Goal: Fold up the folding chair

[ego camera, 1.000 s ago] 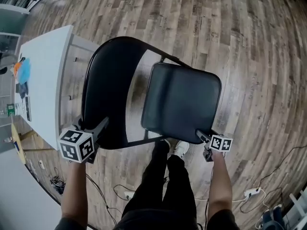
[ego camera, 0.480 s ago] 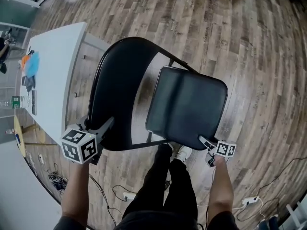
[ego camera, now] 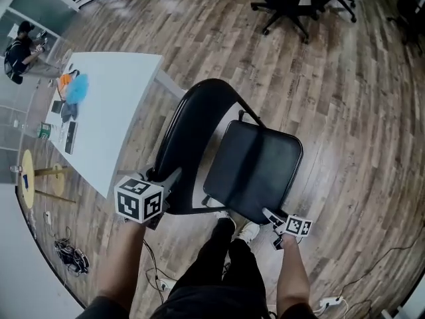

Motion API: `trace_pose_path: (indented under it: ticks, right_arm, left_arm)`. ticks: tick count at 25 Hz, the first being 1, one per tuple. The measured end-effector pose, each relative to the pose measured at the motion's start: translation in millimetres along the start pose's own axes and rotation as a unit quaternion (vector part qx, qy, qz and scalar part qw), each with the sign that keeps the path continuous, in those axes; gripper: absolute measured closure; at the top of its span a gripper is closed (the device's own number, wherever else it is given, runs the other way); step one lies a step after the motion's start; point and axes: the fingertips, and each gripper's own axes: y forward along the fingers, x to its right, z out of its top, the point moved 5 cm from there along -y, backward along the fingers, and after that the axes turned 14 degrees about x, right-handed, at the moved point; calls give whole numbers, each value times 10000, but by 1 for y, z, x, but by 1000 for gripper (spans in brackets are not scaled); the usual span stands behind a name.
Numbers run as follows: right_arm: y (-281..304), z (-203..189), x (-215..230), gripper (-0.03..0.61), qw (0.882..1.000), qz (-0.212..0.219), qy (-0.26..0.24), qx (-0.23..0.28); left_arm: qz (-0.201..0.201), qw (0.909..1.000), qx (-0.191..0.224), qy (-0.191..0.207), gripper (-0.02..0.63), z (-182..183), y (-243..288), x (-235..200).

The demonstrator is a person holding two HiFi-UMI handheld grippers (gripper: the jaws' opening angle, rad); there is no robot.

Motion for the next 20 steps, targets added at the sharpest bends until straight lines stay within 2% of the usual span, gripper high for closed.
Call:
trace_pose_path:
  ticks: [7,15,20]
  right_arm:
    - [6,-5,-88,175,9995,238,-98,-170]
    - [42,-10,-196,175,9969,605,-296,-410]
    - [90,-29,-271,176,9952,972,-42,-55]
  left_arm:
    - [-35,10000,38,-14,524,30,-33,17]
    - [-167,9996,190,-118,545,62,-66,-6]
    - [-161,9996,210,-125,545,76,-89,-37]
